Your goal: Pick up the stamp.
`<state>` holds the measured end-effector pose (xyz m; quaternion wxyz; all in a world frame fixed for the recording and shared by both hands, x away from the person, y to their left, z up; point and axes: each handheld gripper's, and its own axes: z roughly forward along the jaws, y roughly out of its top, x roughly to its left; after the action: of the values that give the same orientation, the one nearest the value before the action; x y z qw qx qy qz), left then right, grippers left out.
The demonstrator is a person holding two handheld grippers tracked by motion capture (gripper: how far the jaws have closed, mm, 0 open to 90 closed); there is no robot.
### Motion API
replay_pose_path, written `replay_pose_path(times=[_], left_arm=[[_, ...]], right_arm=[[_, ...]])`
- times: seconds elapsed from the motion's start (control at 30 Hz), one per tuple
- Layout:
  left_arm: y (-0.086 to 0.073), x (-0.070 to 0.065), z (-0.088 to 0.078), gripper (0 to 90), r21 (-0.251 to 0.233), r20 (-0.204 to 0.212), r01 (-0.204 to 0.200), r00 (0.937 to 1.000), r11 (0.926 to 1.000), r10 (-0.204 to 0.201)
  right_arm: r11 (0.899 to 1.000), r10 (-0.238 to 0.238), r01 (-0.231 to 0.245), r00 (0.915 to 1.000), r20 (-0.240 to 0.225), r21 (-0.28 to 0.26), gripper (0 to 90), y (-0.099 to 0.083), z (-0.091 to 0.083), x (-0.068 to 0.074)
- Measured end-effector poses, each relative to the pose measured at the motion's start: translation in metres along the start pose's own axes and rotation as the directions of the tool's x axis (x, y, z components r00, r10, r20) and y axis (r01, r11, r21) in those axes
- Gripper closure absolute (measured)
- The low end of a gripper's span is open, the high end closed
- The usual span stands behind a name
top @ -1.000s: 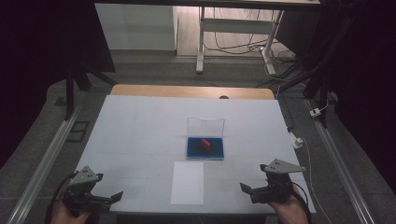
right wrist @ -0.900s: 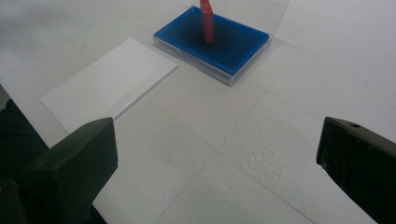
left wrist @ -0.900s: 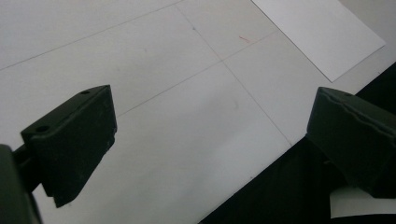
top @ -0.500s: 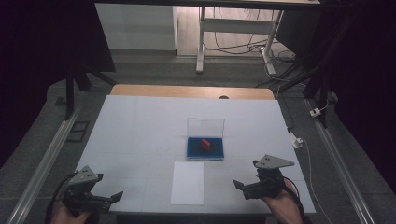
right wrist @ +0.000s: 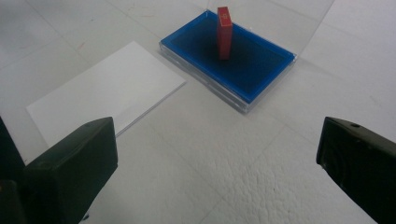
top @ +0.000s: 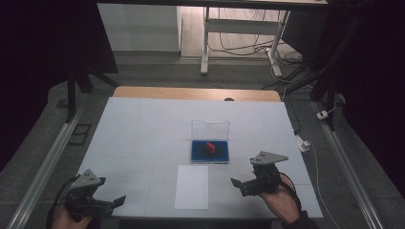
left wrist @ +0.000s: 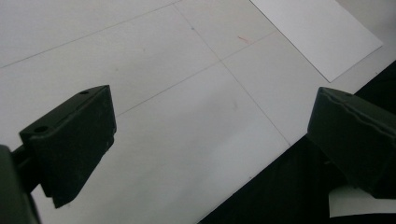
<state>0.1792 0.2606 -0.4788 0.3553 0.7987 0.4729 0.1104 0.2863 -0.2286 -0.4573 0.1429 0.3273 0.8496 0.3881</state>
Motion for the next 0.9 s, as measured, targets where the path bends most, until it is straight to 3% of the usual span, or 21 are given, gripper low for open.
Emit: replay_pose_path(times=[0.3,0.67,0.77,0.9], left_arm=[[0.0,0.001,0.0,1.7,0.001,-0.001,0.008,1.0,1.0,-0.008],[0.0,0.001,0.0,1.4,0.0,-0.002,0.008,1.0,1.0,-0.008],[0.0,0.001,0.0,1.3,0.0,-0.002,0.011,0.9999,0.9999,-0.011],[0.001,0.001,0.001,1.3,0.001,-0.001,0.01,0.9999,0.9999,-0.01]], right_arm=[[1.0,0.009,-0.009,0.9988,-0.047,0.004,0.0,0.015,0.018,-0.003],[1.0,0.018,-0.019,0.9978,-0.064,-0.013,0.0,0.028,0.033,-0.005],[1.0,0.028,-0.029,0.9956,-0.089,-0.003,0.0,0.032,0.037,-0.005],[1.0,0.018,-0.016,0.9961,-0.087,0.019,0.0,0.038,0.046,-0.004]])
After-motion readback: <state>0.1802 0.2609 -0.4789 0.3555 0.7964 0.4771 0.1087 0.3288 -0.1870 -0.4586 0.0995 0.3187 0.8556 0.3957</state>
